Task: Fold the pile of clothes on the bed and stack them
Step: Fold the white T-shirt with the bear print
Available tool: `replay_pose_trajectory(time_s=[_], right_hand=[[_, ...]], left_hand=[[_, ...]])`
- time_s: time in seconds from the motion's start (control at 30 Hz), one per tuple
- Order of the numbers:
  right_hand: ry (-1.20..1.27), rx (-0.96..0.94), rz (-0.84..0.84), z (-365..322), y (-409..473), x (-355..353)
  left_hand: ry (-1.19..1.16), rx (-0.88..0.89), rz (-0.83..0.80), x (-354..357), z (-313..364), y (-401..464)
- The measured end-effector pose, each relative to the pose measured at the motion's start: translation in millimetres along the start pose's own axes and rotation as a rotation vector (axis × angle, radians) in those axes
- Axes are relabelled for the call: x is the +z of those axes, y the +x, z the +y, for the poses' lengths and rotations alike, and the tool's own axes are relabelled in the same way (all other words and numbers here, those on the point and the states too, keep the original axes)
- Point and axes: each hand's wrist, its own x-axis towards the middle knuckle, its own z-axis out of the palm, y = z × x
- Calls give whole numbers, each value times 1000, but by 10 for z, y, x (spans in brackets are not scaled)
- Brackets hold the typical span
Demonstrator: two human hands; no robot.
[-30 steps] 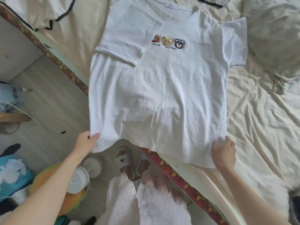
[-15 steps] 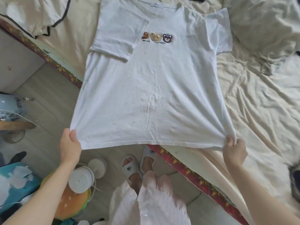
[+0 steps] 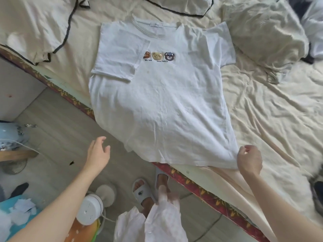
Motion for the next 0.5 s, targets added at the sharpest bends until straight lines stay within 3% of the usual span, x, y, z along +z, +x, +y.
replay_pose_trajectory(time_s=[0.27,0.5], right_hand=[[270,-86,-137,-1057,890,34],[613,29,-310,-1870,1955,266]], left_hand=[[211,436,-112,334,1680,648],[636,504,-191,836,2444,1489]])
